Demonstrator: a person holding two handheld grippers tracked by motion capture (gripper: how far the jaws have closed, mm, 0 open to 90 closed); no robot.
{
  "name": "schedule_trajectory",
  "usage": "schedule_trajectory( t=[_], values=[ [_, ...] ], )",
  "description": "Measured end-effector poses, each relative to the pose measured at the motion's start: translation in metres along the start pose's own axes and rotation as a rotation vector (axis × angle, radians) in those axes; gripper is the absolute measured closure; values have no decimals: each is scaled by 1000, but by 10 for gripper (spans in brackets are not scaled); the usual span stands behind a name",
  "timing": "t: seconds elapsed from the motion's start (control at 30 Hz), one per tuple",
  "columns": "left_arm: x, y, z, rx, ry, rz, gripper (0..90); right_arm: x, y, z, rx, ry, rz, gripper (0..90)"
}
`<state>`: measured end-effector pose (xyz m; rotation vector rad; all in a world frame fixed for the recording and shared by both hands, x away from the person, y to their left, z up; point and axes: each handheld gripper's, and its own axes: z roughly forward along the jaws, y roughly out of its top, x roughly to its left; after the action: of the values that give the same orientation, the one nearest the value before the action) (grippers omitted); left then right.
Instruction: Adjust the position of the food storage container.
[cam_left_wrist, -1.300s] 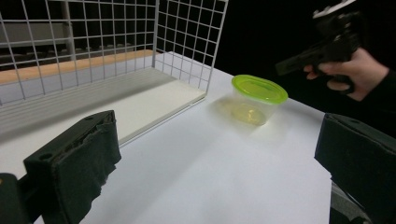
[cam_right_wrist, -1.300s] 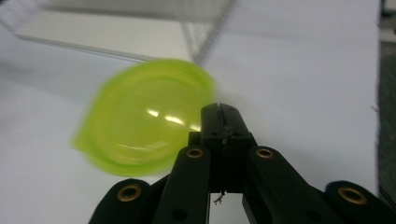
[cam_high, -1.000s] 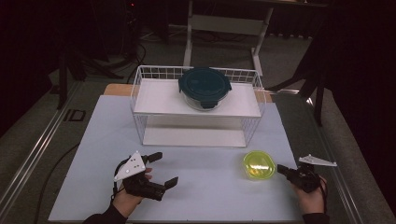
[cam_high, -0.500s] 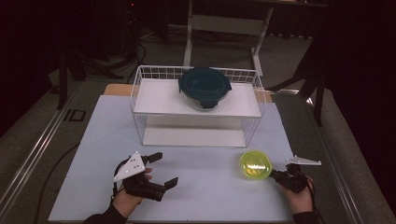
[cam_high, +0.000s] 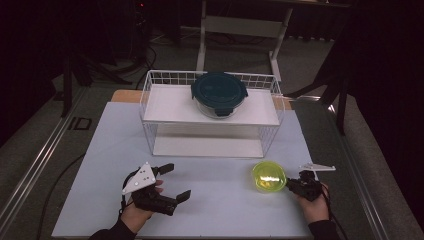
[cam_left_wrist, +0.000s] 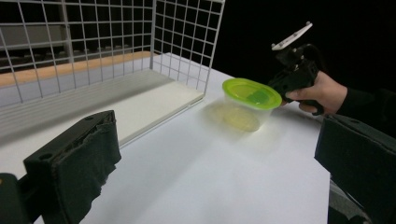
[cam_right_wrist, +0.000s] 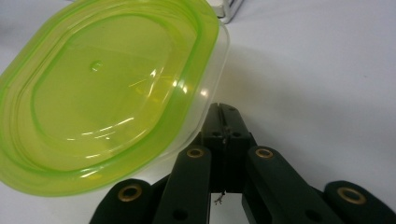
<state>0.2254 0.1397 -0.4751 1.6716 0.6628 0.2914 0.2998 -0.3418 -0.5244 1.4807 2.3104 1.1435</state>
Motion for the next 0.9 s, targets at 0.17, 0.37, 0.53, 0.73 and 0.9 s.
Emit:
schedule_trajectory(
  t=[0.17,0.37,0.53,0.73,0.9],
  values=[
    [1,-1,0,9,1,-3,0,4,1,4,4,13,-11,900],
    [0,-1,1,9,0,-1,0,11,2,7,8,41,-17,900],
    [0,-1,1,10,0,-2,0,17,4,10,19,62,-32,900],
    [0,-2,1,8,-2,-5,0,26,6,13,26,80,-51,900],
    [0,-2,1,15,-4,-3,0,38,11,19,38,108,-73,900]
  ],
)
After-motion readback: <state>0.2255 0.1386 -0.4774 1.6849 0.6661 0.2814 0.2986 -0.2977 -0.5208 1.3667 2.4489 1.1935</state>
